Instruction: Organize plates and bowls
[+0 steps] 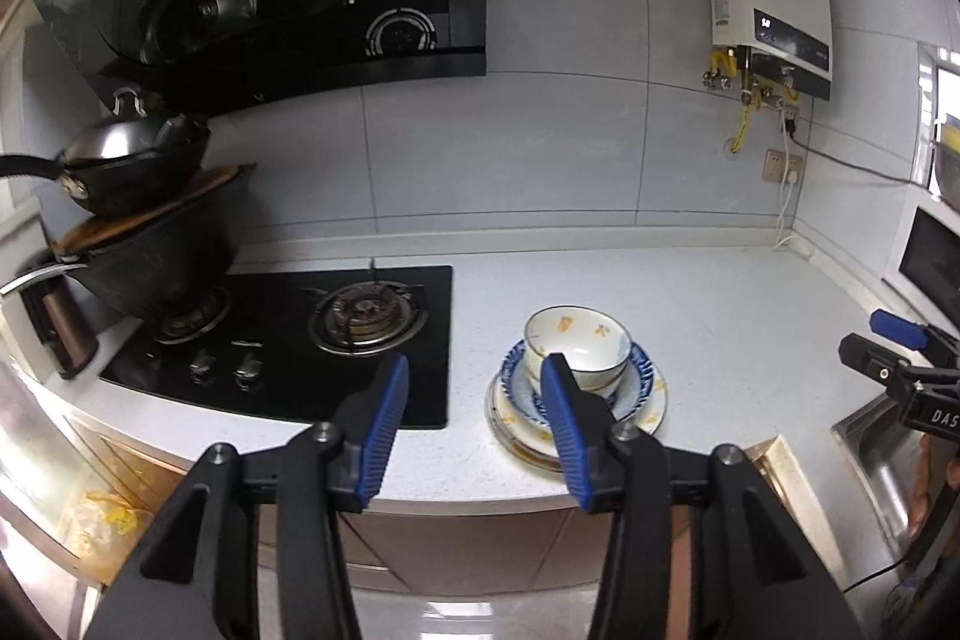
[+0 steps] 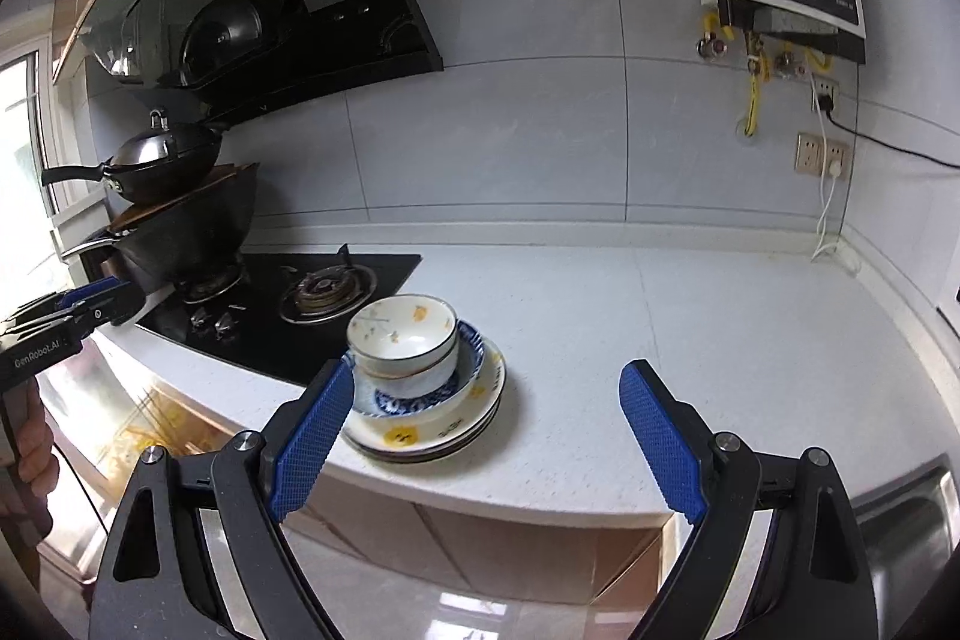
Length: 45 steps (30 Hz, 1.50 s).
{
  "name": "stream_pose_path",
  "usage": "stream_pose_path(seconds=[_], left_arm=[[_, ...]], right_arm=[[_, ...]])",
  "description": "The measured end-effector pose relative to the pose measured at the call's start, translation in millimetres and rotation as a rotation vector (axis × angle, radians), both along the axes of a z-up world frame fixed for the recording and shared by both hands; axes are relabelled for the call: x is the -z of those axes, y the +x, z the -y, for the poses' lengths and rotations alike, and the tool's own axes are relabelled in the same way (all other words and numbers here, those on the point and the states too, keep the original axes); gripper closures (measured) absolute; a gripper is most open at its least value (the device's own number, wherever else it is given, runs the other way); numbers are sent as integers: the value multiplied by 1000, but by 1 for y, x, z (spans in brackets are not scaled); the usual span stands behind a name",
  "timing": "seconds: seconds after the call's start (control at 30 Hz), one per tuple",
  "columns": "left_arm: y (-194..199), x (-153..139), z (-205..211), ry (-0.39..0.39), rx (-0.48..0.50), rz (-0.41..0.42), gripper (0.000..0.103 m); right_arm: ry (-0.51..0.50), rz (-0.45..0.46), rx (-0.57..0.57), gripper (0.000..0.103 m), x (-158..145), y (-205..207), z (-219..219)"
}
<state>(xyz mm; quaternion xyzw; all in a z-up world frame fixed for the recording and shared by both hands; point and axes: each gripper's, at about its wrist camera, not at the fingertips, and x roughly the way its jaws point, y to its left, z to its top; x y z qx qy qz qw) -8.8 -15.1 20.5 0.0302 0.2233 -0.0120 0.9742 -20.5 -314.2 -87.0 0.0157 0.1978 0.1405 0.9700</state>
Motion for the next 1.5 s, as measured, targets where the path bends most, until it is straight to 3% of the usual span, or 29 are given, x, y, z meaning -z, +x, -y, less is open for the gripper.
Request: stream_pose_path(seconds=[0.47,0.7,1.03,1.2,1.5], left_arm=[[-31,18,-36,44,156,18,58],[-42,22,-65,14,220,17,58],[-42,17,-80,-16,144,11,58],[-47,13,-74,-5,82,38,58],[-46,17,-55,-5,68,9,58]], right_arm=[[-60,-49,153,16,-6,-48,-54],[-62,-27,187,16,-9,-66,-80],[-41,-20,159,16,-13,-59,-78],[-16,10,148,16,-18,-56,-63],[-8,14,127,16,-16,-51,-46]])
